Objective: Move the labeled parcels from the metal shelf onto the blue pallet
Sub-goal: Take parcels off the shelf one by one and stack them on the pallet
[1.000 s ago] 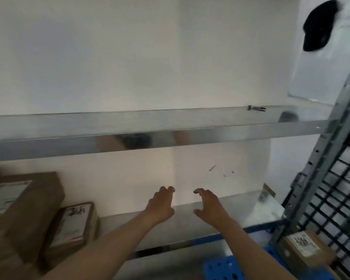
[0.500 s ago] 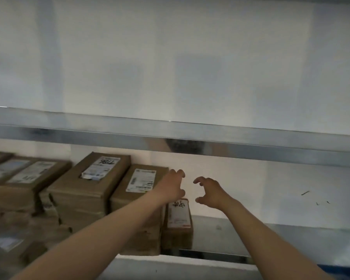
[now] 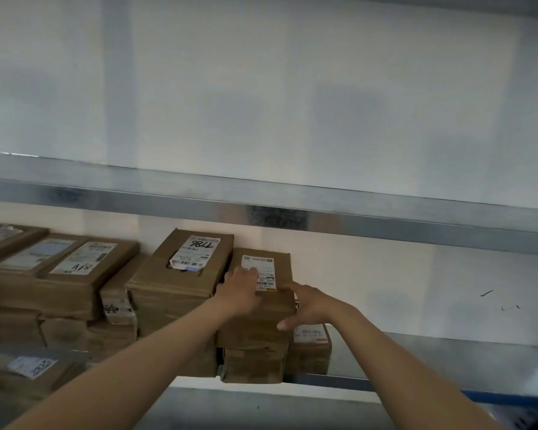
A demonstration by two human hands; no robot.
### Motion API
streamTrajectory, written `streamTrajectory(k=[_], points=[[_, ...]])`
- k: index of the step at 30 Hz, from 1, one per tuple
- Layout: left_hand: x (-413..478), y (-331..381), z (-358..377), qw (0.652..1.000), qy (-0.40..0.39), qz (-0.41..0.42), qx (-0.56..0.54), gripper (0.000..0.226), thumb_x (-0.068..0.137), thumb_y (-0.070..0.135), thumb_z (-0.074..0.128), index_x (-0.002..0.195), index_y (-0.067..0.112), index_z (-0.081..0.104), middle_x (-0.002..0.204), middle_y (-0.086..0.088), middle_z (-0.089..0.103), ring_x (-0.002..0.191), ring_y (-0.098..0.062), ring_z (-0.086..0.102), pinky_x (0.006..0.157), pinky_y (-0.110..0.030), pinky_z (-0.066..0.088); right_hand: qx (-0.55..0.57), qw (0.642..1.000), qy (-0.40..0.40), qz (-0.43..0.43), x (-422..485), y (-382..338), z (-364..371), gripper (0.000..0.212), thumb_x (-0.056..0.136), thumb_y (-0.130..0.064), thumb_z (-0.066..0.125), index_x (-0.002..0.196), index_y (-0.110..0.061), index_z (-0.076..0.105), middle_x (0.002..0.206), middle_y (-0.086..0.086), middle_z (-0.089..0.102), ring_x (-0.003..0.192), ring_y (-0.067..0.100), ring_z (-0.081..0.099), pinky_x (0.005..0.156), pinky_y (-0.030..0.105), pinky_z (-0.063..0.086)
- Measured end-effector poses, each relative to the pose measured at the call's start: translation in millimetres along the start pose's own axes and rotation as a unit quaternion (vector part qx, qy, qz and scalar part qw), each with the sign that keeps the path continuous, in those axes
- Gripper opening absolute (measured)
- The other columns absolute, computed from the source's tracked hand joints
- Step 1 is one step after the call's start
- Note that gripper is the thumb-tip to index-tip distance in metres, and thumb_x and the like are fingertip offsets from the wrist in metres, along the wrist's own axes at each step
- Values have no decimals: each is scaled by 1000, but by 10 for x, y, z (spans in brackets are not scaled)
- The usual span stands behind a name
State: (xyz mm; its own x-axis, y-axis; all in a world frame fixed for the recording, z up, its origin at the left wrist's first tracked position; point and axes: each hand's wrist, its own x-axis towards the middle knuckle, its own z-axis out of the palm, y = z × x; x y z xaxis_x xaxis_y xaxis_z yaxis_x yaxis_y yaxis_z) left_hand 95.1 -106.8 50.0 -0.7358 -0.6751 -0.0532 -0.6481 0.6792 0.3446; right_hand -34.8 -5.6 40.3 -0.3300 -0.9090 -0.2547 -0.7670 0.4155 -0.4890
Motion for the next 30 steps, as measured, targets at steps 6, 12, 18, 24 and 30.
streamTrajectory(k=[6,12,18,24,30], points=[[-22,-23,33,999,11,-25,-39,47,90,25,49,133,14,33,139,-13,29,128,-33,30,103,-40,35,19,998,50,-17,65,-18,118,73,79,-19,71,139,-29,30,143,2,41,128,24,44,108,39,39],[-42,-28,132,994,60,-38,-81,51,88,30,51,133,15,33,133,-13,35,124,-32,36,100,-39,39,12,999,31,-24,-10,119,-51,71,79,-11,70,138,-26,33,143,2,41,129,25,42,106,36,38],[-84,-177,273,974,-19,-64,-214,81,86,50,55,146,24,8,151,-12,27,139,-30,29,112,-40,32,40,999,7,-20,4,150,11,88,75,-11,75,141,-27,20,145,1,35,132,25,38,107,40,38],[-184,-168,271,961,-12,-15,-277,91,79,35,71,145,17,12,145,-3,40,132,-20,41,105,-27,35,61,997,52,-10,28,135,130,92,69,-13,79,140,-30,23,144,1,37,130,24,39,108,41,39],[-206,-185,273,966,2,14,-258,92,72,33,78,142,18,20,143,-1,42,131,-18,41,106,-27,34,69,996,61,-7,-61,150,109,90,70,-14,79,141,-27,25,145,1,37,131,24,38,107,37,37]])
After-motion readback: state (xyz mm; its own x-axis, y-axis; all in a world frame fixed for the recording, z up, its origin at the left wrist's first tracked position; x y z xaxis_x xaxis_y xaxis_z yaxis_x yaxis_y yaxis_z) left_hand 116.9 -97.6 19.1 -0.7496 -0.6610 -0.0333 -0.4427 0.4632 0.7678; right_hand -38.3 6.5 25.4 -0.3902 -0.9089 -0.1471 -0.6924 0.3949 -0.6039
